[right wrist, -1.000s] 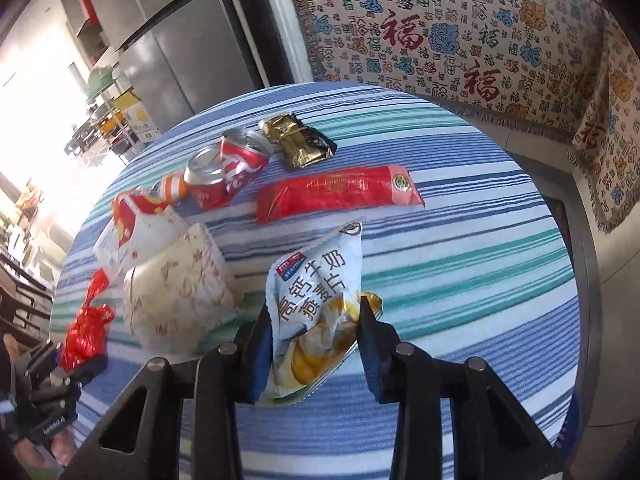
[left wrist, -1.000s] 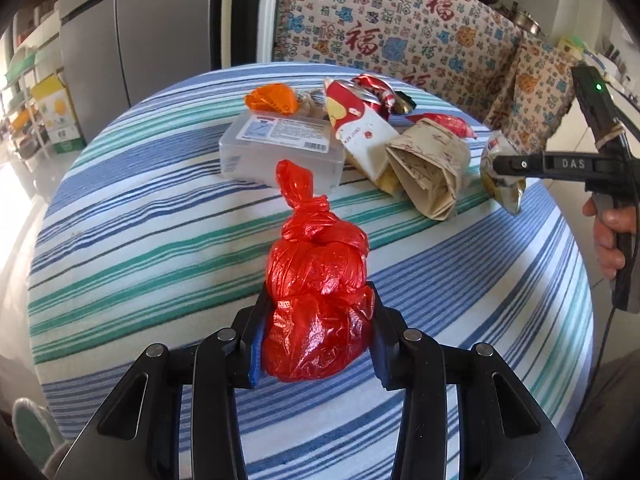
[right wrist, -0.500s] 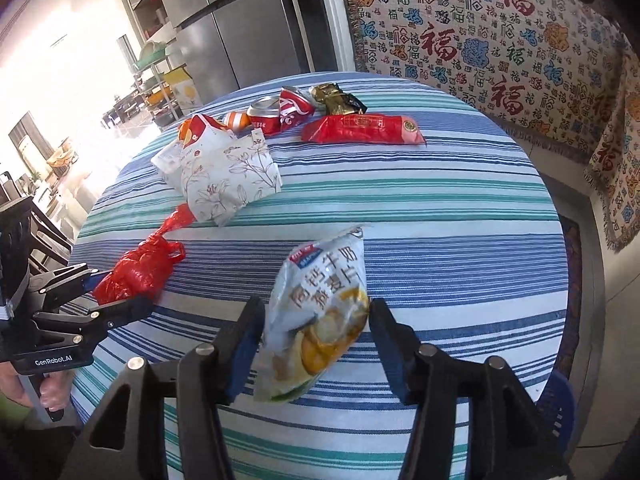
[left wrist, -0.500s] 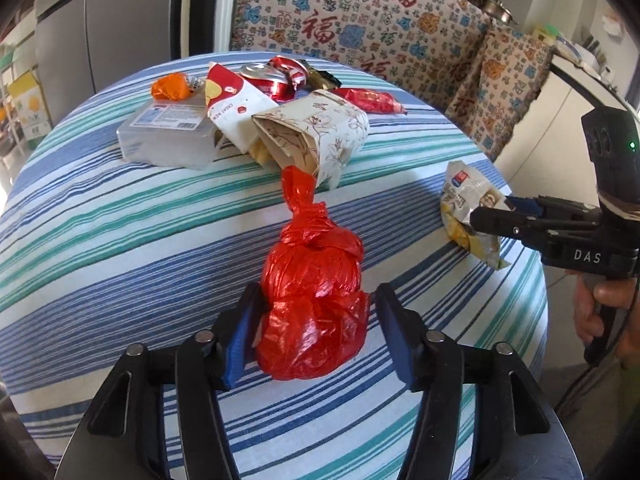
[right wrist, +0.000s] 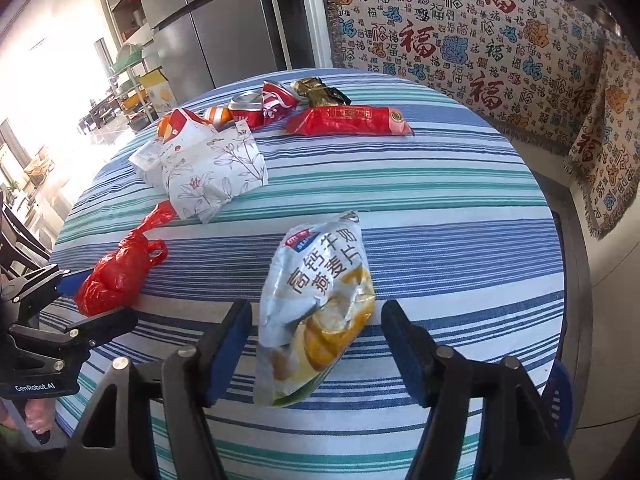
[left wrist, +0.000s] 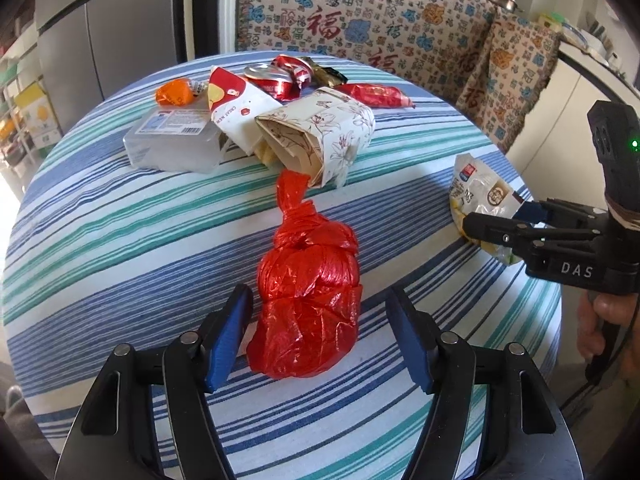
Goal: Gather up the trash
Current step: 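Carry the red bag and white chip bag with both tools over the wastebasket, then open both tools to drop the bags into the wastebasket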
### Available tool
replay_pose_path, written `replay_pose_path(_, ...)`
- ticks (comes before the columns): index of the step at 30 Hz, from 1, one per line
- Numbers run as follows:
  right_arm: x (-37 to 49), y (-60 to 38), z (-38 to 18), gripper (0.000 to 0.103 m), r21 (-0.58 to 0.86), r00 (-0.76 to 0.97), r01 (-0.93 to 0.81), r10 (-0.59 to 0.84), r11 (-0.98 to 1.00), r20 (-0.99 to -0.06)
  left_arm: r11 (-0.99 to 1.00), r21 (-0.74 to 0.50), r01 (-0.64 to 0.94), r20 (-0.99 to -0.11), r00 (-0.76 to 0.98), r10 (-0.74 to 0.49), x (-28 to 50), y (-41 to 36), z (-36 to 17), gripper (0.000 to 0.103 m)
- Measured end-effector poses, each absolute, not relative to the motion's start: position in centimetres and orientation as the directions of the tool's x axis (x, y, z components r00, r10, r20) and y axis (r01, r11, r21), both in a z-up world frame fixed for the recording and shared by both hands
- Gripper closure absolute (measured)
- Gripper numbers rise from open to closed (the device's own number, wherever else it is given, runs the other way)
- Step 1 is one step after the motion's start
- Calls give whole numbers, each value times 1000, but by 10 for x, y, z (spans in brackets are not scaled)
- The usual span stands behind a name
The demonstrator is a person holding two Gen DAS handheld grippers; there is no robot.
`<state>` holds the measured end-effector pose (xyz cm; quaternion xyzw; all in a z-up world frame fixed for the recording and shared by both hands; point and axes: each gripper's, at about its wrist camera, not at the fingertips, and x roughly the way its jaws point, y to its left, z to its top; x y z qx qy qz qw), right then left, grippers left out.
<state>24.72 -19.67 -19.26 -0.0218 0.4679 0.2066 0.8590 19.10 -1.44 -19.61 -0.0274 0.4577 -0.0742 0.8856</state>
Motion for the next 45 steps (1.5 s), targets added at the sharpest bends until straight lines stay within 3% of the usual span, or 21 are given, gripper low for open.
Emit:
replay_pose_path(1,246,-198,-191,63,155,481,-371,332,916,-811,987,-118,109,-806,570,-159,191,-14,-196,61)
replay_pose_path(6,239,-205,-175,69,186,491,-385,371,904,-788,981,-157,112,-786,587,-193,188,-12,-188,65)
replay_pose_path(13,234,-245,-153,70,238,532,-338,393,911,-750,962,-202,181,-759,592,-271,188,-44,-168,66)
replay_pose_path(23,218,-361,-143,70,271,615,-132,293,954,-732,899,-253,358,-727,542,-421,210,-152,-148,66)
replay_pose_path(34,199,-476,-178,70,291,565,117,178,950,-806,783,-340,520,-741,364,-564,227,-288,-170,66)
replay_pose_path(45,201,-538,-213,70,304,500,269,138,914,-855,733,-298,612,-792,270,-548,241,-389,-215,66)
